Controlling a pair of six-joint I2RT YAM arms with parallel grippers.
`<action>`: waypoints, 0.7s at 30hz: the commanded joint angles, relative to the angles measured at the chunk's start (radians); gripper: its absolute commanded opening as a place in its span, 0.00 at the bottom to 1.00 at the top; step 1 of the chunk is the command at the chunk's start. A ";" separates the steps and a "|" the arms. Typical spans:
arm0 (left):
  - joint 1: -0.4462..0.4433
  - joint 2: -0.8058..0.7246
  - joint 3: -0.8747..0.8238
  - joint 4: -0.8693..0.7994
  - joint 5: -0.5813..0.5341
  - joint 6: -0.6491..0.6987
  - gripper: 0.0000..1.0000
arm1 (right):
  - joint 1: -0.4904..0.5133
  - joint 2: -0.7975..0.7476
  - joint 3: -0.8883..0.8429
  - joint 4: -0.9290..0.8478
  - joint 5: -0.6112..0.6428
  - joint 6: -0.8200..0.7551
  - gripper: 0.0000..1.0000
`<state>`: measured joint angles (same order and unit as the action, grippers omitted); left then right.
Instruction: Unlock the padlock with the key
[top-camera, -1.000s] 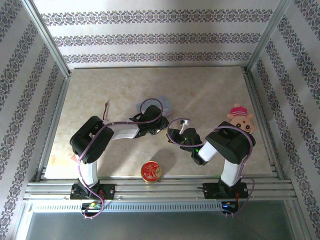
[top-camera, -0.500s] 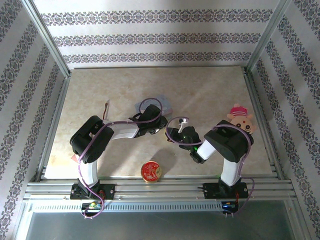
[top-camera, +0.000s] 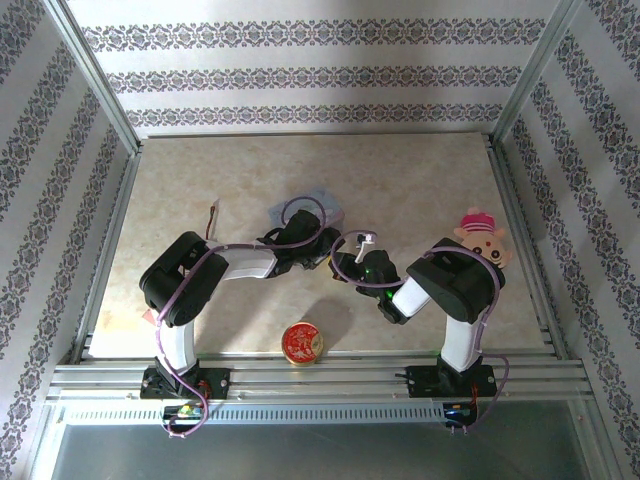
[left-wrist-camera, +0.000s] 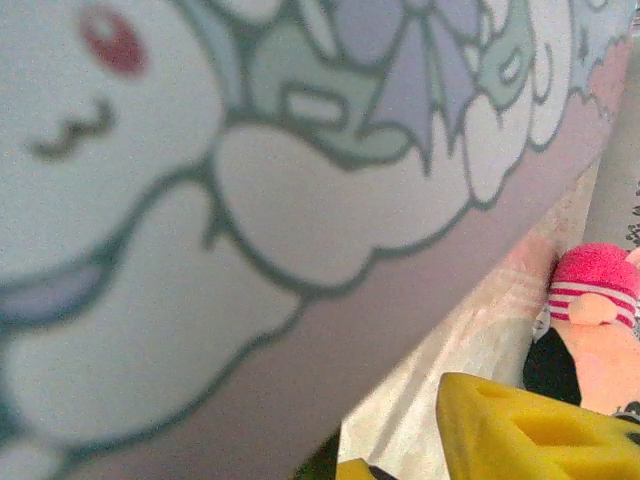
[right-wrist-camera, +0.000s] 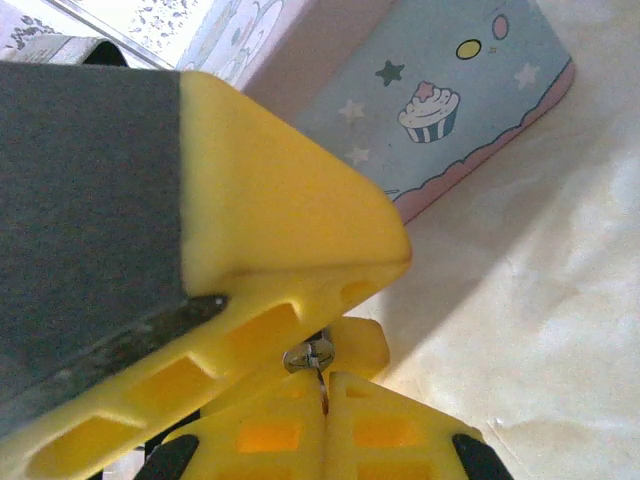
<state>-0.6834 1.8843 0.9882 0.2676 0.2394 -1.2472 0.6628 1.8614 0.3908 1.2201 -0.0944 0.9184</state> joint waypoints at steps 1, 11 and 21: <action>-0.022 -0.007 -0.046 -0.024 0.109 -0.014 0.65 | -0.004 -0.002 0.029 0.075 0.011 0.016 0.00; -0.007 -0.154 -0.172 -0.015 -0.078 0.180 0.66 | -0.005 0.001 0.048 0.076 -0.001 0.035 0.00; 0.026 -0.165 -0.245 0.204 -0.082 0.250 0.95 | -0.009 0.005 0.059 0.076 -0.005 0.105 0.00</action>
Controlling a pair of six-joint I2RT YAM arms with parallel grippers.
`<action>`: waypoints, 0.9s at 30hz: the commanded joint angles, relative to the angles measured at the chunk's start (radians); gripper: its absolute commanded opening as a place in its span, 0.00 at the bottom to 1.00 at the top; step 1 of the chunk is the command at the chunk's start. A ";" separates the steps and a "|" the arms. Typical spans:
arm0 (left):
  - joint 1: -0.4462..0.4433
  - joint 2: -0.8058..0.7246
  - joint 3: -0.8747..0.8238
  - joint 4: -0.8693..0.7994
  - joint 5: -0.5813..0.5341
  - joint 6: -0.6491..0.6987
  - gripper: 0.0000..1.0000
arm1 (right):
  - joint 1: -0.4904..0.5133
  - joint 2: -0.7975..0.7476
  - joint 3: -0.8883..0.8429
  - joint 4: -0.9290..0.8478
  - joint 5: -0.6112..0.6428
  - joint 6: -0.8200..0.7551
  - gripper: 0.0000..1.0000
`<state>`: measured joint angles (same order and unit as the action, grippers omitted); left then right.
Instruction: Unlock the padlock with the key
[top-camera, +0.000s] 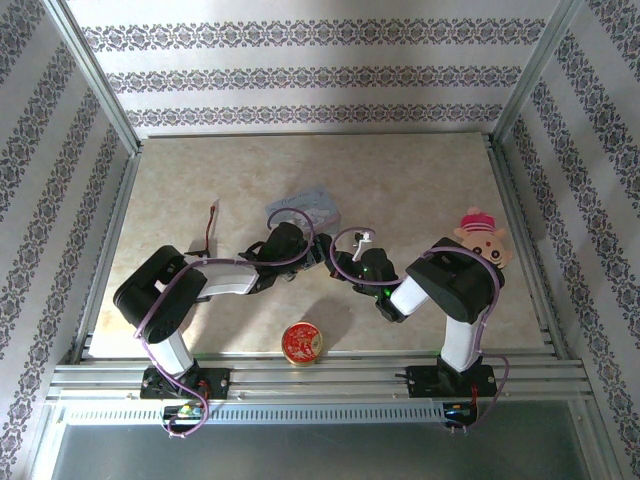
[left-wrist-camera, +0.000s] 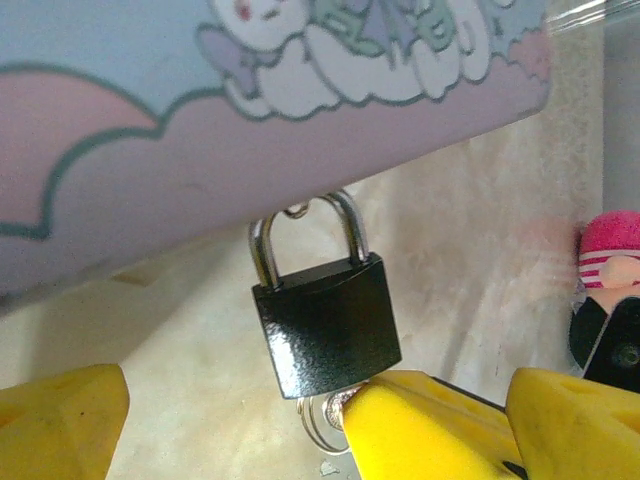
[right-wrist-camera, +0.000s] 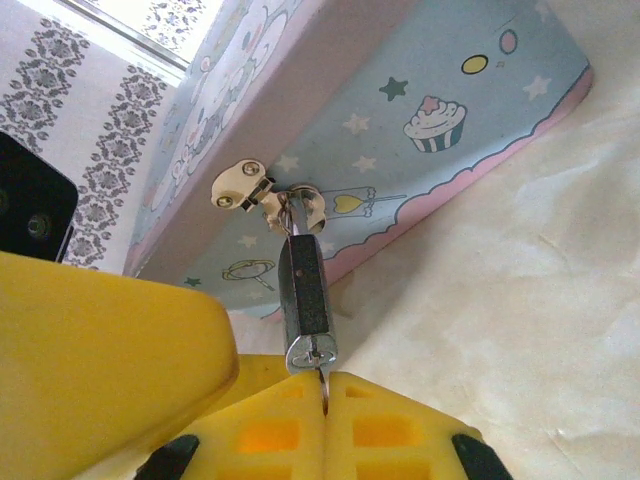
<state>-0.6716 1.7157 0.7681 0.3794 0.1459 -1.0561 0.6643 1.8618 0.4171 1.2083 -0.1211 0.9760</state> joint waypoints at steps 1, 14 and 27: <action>0.021 0.007 -0.031 0.124 0.019 0.054 0.94 | -0.012 0.005 0.032 0.088 0.020 0.059 0.00; 0.060 0.081 -0.052 0.291 0.044 0.018 0.67 | -0.037 0.037 0.052 0.142 -0.046 0.157 0.00; 0.083 0.129 -0.060 0.465 0.073 -0.046 0.42 | -0.036 0.063 0.075 0.164 -0.066 0.188 0.00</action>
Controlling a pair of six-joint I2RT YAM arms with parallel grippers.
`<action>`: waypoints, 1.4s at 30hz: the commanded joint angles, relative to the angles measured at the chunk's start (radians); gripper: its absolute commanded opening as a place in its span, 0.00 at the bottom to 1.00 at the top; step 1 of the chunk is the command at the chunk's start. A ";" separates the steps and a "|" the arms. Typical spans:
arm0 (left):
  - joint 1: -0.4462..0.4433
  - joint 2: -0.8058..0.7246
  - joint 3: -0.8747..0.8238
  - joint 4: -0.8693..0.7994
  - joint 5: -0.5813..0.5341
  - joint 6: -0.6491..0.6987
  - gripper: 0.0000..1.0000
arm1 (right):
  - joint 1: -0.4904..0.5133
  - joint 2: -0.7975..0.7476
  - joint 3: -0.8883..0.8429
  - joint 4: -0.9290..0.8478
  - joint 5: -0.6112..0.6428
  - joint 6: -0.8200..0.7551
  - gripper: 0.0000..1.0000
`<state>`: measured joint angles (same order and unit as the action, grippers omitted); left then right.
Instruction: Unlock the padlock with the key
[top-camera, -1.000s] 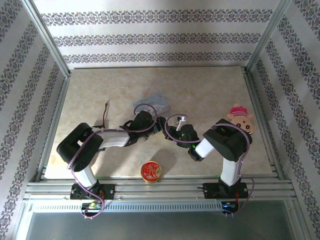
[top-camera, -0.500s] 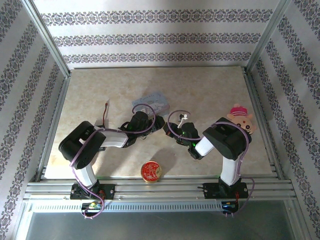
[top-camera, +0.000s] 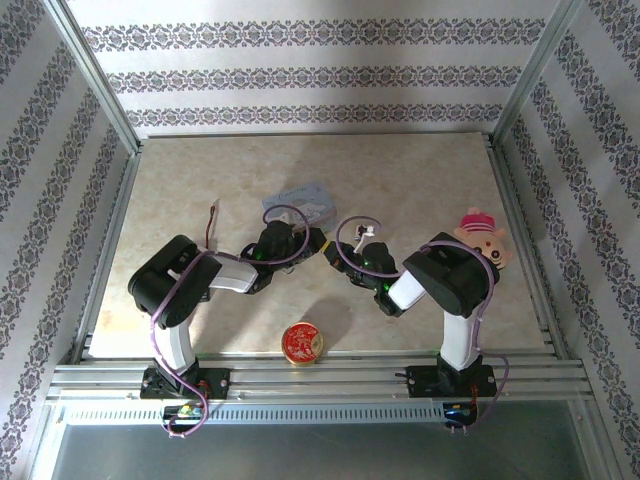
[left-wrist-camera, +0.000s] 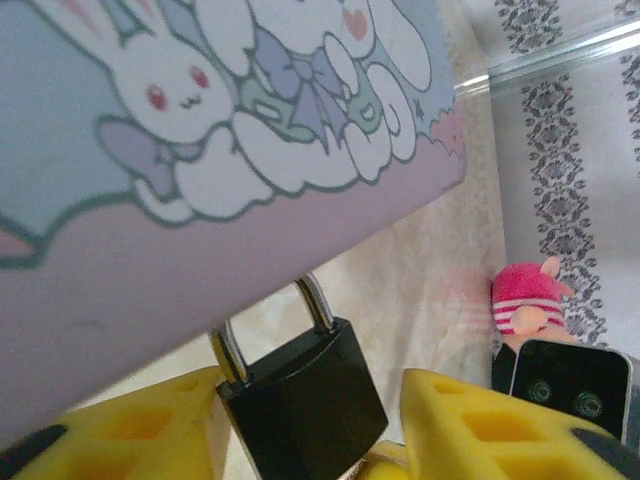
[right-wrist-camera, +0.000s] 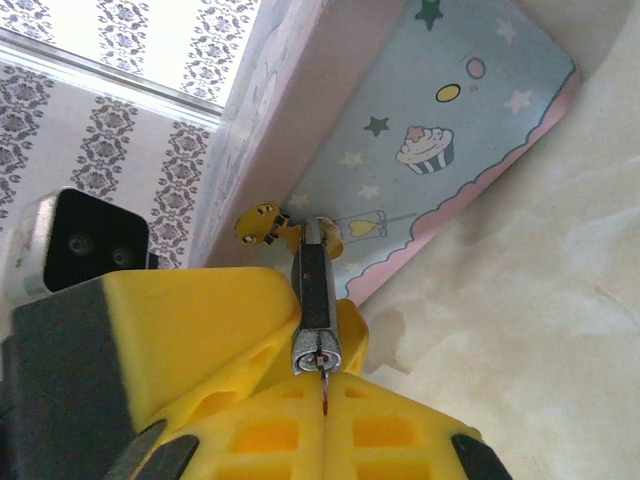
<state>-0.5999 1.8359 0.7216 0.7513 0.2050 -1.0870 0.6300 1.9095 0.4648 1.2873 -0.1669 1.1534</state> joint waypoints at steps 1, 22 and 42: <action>0.012 0.010 -0.017 0.099 0.013 -0.018 0.39 | -0.001 0.017 0.029 0.085 -0.020 0.011 0.00; 0.013 0.028 -0.074 0.143 0.067 -0.088 0.00 | 0.004 -0.019 0.002 0.073 -0.003 -0.022 0.22; 0.009 -0.159 -0.070 -0.327 0.136 -0.143 0.00 | 0.217 -0.570 -0.018 -0.911 0.372 -0.458 0.22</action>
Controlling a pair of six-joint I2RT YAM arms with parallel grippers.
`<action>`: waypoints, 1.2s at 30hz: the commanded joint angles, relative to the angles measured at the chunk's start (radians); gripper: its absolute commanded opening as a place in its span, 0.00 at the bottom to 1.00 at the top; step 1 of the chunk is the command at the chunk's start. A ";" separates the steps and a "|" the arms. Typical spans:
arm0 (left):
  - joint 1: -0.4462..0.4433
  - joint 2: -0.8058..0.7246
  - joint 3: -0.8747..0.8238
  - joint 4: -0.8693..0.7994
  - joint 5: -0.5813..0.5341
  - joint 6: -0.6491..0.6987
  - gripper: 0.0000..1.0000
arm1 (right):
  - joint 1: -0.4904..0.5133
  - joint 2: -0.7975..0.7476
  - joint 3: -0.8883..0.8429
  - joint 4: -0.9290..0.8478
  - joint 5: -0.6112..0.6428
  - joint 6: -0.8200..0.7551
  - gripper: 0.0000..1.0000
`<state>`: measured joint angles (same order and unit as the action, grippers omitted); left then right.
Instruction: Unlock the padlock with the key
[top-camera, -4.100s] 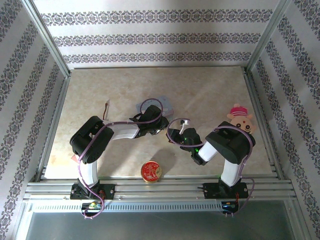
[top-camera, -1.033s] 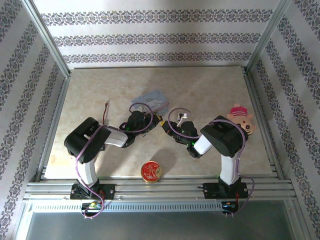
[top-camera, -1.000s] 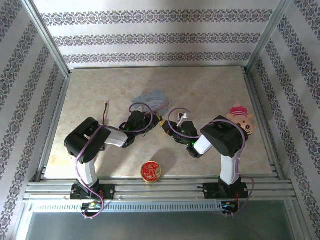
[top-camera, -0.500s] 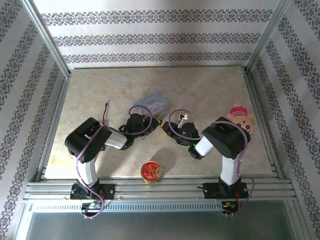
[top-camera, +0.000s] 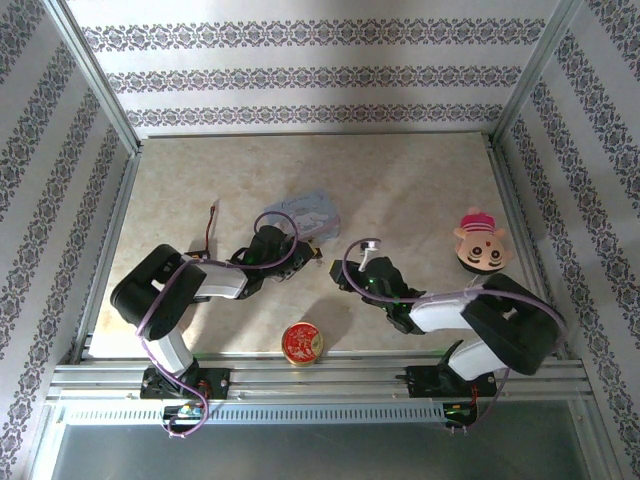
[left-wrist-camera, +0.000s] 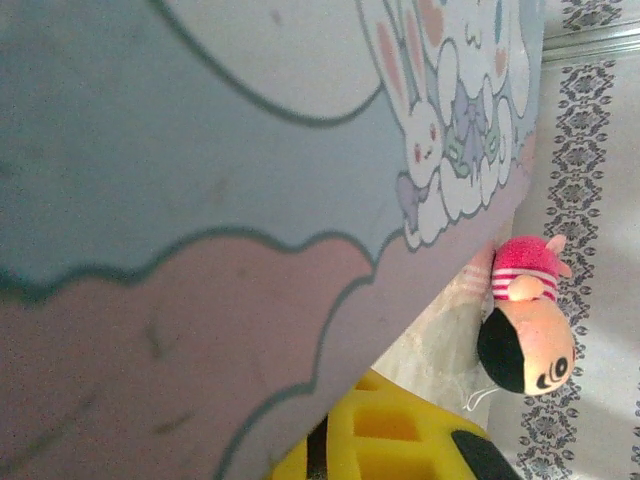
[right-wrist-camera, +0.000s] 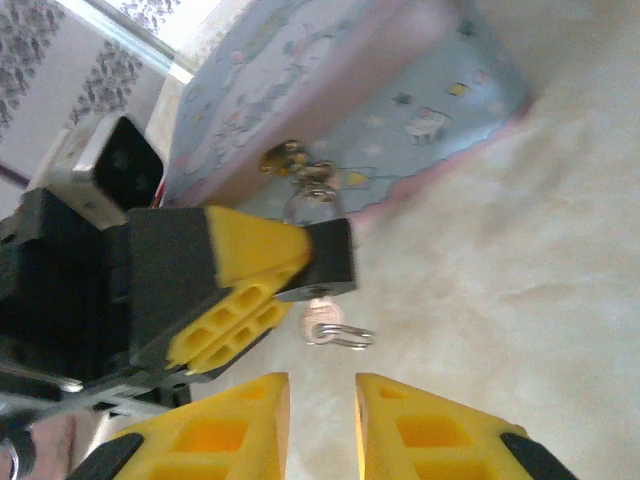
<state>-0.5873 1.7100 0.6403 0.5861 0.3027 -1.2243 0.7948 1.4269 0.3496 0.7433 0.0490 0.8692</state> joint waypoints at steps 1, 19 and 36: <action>-0.003 -0.037 0.019 -0.189 0.046 0.001 0.00 | 0.069 -0.113 0.127 -0.443 0.189 -0.203 0.21; -0.003 0.019 0.064 -0.264 0.178 -0.024 0.00 | 0.153 -0.062 0.364 -0.844 0.230 -0.463 0.23; 0.000 0.036 0.064 -0.244 0.196 -0.045 0.00 | 0.190 0.186 0.545 -0.897 0.252 -0.543 0.22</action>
<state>-0.5869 1.7031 0.7078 0.4225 0.4465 -1.2324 0.9737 1.5936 0.8703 -0.1215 0.2588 0.3489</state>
